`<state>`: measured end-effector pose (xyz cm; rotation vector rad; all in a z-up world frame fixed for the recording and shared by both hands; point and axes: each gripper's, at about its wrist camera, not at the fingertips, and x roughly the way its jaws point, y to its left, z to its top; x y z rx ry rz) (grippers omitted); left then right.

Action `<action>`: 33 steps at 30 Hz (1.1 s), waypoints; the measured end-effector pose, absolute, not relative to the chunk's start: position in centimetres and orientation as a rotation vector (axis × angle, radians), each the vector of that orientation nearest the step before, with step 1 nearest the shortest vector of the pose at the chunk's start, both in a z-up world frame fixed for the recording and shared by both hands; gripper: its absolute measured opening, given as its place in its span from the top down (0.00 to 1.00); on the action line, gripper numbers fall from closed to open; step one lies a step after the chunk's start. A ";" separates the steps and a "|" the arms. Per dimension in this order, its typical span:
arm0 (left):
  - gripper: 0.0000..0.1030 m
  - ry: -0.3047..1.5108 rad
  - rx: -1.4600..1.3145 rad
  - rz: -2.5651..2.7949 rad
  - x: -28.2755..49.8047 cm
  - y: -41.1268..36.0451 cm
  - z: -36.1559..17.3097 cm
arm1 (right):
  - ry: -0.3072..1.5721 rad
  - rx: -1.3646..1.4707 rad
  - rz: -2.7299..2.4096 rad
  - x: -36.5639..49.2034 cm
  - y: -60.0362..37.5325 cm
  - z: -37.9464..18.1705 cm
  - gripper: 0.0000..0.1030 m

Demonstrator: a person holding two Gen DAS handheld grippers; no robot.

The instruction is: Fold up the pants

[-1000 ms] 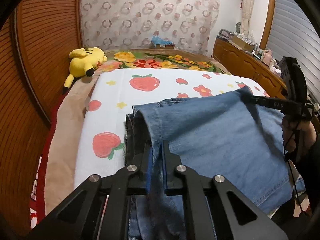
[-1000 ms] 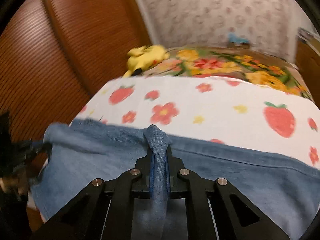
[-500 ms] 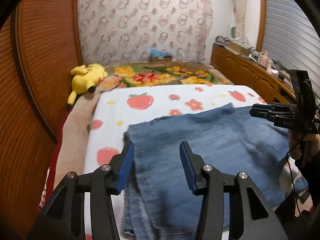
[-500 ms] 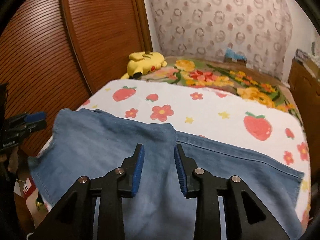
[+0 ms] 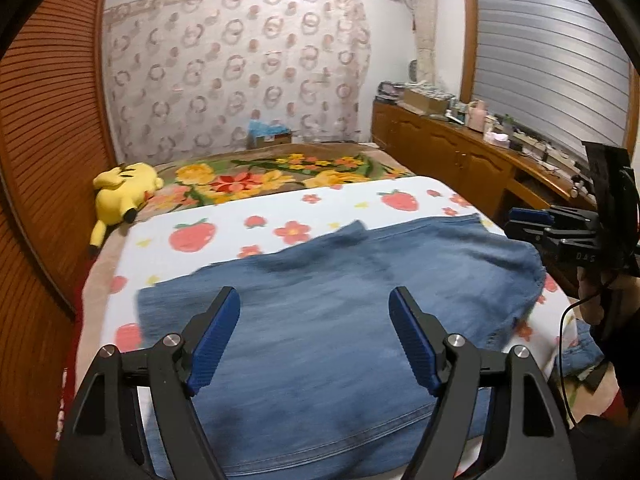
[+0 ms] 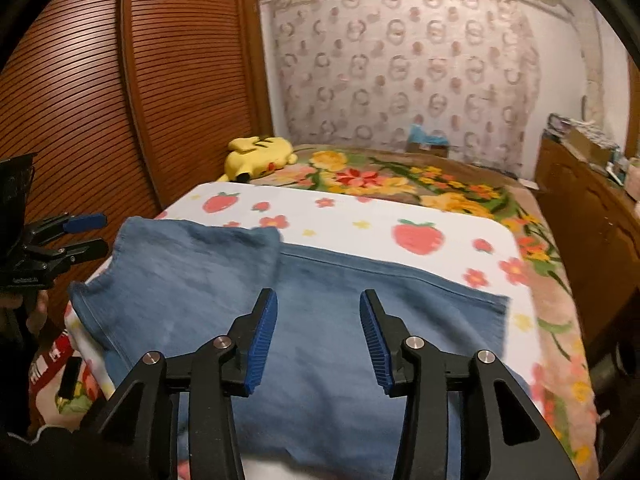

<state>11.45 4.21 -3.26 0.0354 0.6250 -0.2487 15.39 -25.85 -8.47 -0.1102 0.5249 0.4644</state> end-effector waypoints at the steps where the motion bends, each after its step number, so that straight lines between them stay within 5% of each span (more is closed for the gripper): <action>1: 0.25 0.627 0.035 -0.257 11.4 3.8 -3.4 | 0.525 -0.108 0.450 15.1 -26.4 -8.7 0.53; 33: 0.25 0.793 0.018 -0.326 10.4 -1.1 -10.7 | 0.685 0.018 0.139 8.8 -32.0 -11.4 0.52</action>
